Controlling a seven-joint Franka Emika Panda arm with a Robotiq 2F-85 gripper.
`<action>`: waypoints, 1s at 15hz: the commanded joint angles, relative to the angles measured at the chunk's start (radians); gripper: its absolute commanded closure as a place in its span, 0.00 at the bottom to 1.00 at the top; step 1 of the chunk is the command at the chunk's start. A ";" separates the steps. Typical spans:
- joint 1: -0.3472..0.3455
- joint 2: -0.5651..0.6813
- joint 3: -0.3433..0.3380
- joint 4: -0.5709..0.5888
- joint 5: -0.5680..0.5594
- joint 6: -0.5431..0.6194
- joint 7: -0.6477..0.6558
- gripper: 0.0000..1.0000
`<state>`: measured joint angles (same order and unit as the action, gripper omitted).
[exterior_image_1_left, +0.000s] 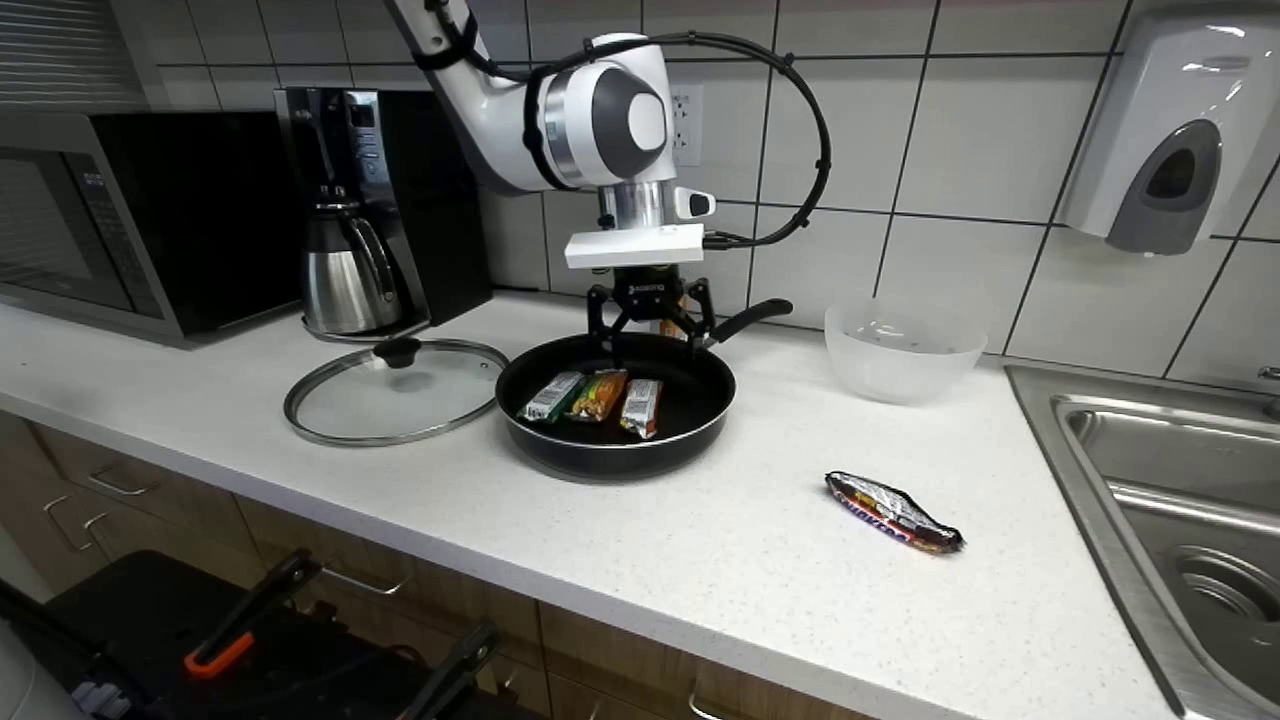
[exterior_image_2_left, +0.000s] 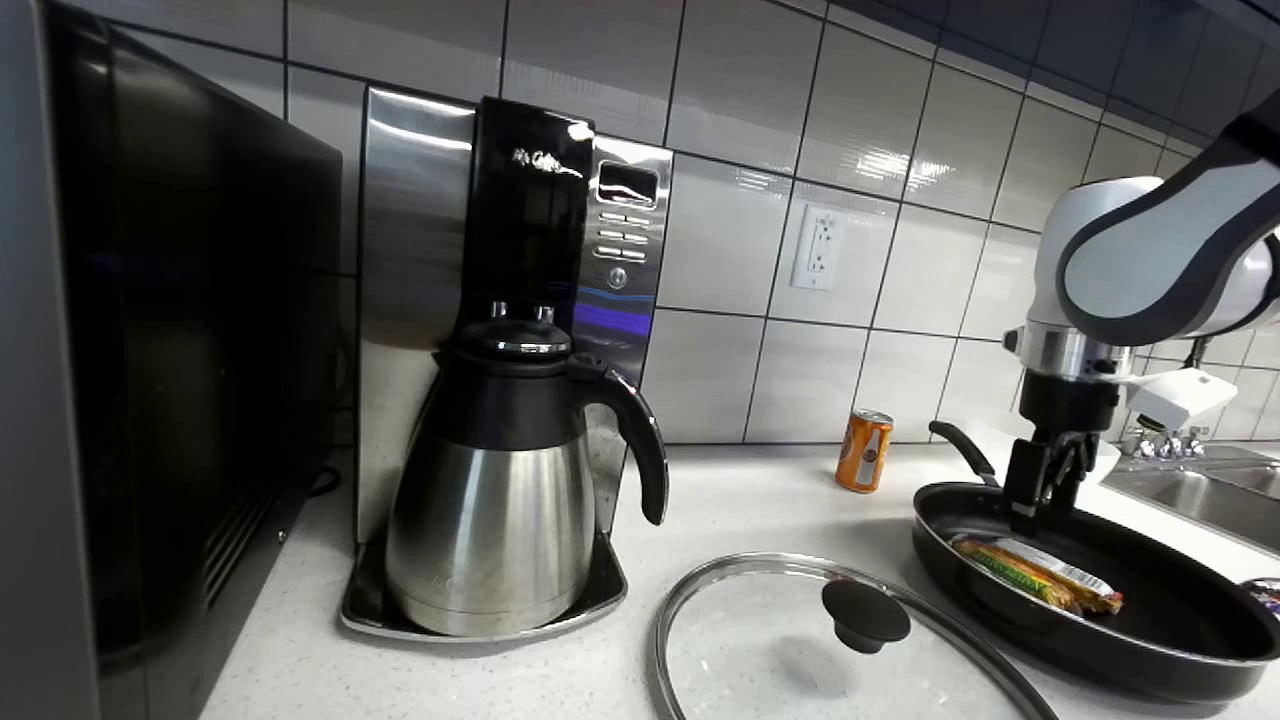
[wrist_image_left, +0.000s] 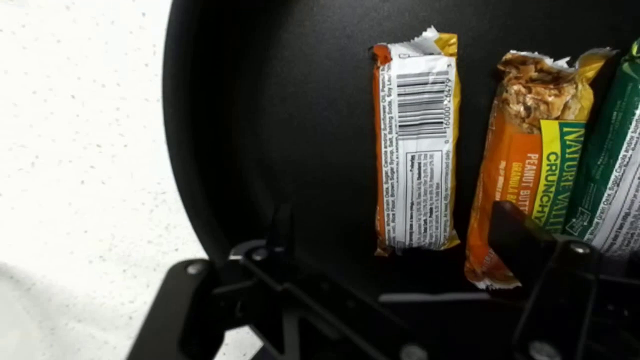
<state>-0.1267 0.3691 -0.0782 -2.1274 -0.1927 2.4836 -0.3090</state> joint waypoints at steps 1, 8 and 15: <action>-0.027 -0.082 0.001 -0.046 0.011 -0.032 -0.047 0.00; -0.075 -0.160 -0.043 -0.105 0.009 -0.025 -0.087 0.00; -0.145 -0.204 -0.100 -0.155 0.011 -0.014 -0.215 0.00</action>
<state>-0.2378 0.2156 -0.1683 -2.2404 -0.1927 2.4765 -0.4419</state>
